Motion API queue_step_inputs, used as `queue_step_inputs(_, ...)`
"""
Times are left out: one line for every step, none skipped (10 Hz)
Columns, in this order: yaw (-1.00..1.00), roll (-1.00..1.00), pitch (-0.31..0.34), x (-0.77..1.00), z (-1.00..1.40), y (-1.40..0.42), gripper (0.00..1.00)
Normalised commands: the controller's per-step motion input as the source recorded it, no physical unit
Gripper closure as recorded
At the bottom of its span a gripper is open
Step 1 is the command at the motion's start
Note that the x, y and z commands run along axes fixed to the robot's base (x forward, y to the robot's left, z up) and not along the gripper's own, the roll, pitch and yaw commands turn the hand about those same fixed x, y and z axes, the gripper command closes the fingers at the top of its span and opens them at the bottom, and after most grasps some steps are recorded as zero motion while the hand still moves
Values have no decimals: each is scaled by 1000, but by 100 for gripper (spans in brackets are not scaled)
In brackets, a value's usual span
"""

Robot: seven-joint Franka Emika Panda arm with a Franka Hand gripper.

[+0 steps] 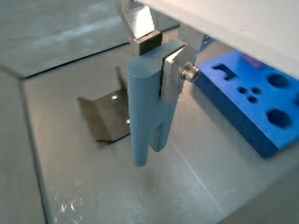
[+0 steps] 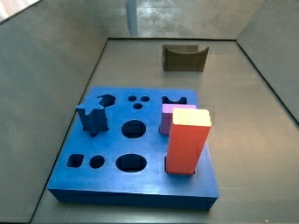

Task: Pick up the square-circle object. Move up. Rotate the square-circle object. Place the square-circle object on the fixture. Regrasp the square-circle object. Move to above the board. Insert the square-circle object.
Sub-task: Rotate the square-circle object.

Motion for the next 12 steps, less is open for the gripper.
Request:
queue_step_inputs(-1000,-148,86,3,4,4,100)
queue_step_inputs(-793,-153,87,5,6,7,100)
queue_step_inputs(-555,-153,86,8,9,9,100)
queue_step_inputs(-373,-153,85,11,11,9,100)
queue_step_inputs(-220,-153,84,12,13,10,100)
queue_step_inputs(-157,-153,83,0,-1000,0,100)
queue_step_inputs(-129,-153,82,1,-1000,0,100)
queue_step_inputs(-92,-153,27,35,-1000,6,100)
queue_step_inputs(-84,-156,5,37,-1000,8,100)
queue_step_inputs(-73,-164,-23,29,-1000,12,100)
queue_step_inputs(-66,-170,-36,33,-1000,16,100)
queue_step_inputs(-61,-174,-32,38,-979,21,100)
